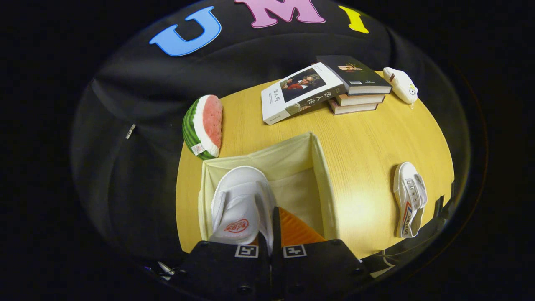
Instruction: Open the storage box then place both shoes into the box .Put the left shoe in first, then the right shoe, with the right side of both shoes facing outward in a uniform manner.
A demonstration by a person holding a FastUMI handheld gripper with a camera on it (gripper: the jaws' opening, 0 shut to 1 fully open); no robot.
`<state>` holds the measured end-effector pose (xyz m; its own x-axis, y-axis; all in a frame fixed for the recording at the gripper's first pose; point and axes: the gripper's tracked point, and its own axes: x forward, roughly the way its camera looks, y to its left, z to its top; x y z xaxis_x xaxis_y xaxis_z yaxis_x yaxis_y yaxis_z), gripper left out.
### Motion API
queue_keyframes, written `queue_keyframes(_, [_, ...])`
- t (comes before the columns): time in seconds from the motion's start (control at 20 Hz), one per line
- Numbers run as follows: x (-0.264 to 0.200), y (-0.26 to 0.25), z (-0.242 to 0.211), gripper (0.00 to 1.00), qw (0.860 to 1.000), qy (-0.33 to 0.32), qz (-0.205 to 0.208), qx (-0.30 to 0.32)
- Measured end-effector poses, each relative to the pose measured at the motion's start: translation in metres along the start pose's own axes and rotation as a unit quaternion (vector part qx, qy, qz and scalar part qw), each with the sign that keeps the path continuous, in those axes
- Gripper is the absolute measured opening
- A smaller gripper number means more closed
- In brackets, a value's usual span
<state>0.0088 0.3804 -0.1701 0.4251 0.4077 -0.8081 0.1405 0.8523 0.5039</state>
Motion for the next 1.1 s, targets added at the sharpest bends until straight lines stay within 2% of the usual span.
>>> queue_keyframes(0.3, [0.019, 0.013, 0.008, 0.07, 0.998, -0.061, -0.014, 0.023])
queue_keyframes(0.4, [0.027, 0.019, 0.002, 0.07, 0.997, -0.072, -0.002, 0.017])
queue_keyframes(0.5, [0.035, 0.029, -0.017, 0.15, 0.998, -0.052, 0.03, -0.01])
queue_keyframes(0.55, [0.034, 0.039, -0.026, 0.27, 0.998, -0.035, 0.057, -0.009])
queue_keyframes(0.6, [0.033, 0.046, -0.037, 0.45, 0.997, -0.02, 0.08, -0.006])
queue_keyframes(0.7, [0.024, 0.051, -0.045, 0.81, 0.995, -0.011, 0.098, -0.023])
queue_keyframes(0.85, [0.014, 0.049, -0.048, 0.94, 0.993, -0.006, 0.114, -0.033])
queue_keyframes(1.0, [-0.004, 0.044, -0.041, 0.94, 0.99, -0.003, 0.14, -0.032])
queue_keyframes(1.1, [-0.022, 0.029, -0.03, 0.99, 0.988, -0.018, 0.15, -0.044])
